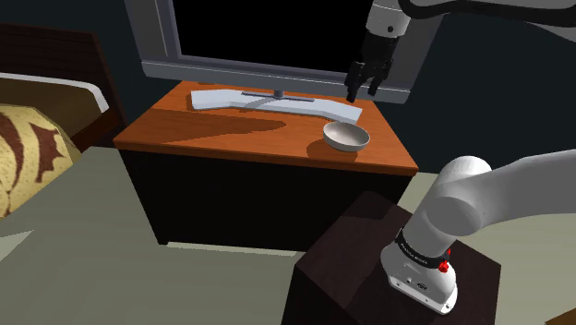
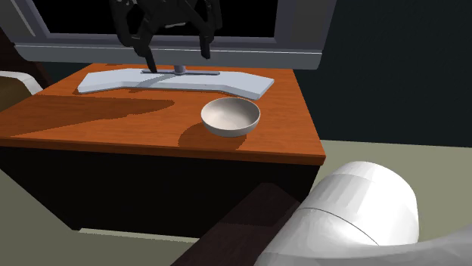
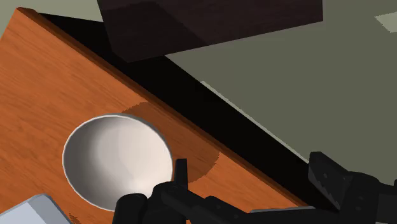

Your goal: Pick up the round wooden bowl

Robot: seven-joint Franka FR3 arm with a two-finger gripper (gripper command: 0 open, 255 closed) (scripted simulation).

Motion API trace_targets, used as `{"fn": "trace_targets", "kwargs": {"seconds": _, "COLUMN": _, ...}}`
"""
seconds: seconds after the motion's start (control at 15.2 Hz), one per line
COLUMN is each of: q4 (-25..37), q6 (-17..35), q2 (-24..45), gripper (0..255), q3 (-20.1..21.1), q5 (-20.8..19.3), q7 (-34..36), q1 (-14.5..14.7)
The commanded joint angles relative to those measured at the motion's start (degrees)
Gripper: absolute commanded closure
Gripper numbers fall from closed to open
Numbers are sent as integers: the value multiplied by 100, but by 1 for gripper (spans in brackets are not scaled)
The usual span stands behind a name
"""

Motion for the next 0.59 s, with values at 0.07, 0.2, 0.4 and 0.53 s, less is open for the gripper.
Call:
{"fn": "trace_targets", "kwargs": {"seconds": 0.07, "q4": -124, "q6": 185, "q2": 63, "gripper": 0, "q3": -45, "q5": -53, "q7": -44, "q1": -17}}
{"fn": "trace_targets", "kwargs": {"seconds": 0.2, "q4": -351, "q6": 560, "q2": 215, "gripper": 0, "q3": -137, "q5": -160, "q7": -129, "q1": -52}}
{"fn": "trace_targets", "kwargs": {"seconds": 0.4, "q4": -638, "q6": 1136, "q2": 508, "gripper": 0, "q3": -279, "q5": -321, "q7": -248, "q1": -113}}
{"fn": "trace_targets", "kwargs": {"seconds": 0.53, "q4": -791, "q6": 1528, "q2": 747, "gripper": 0, "q3": -375, "q5": -427, "q7": -323, "q1": -157}}
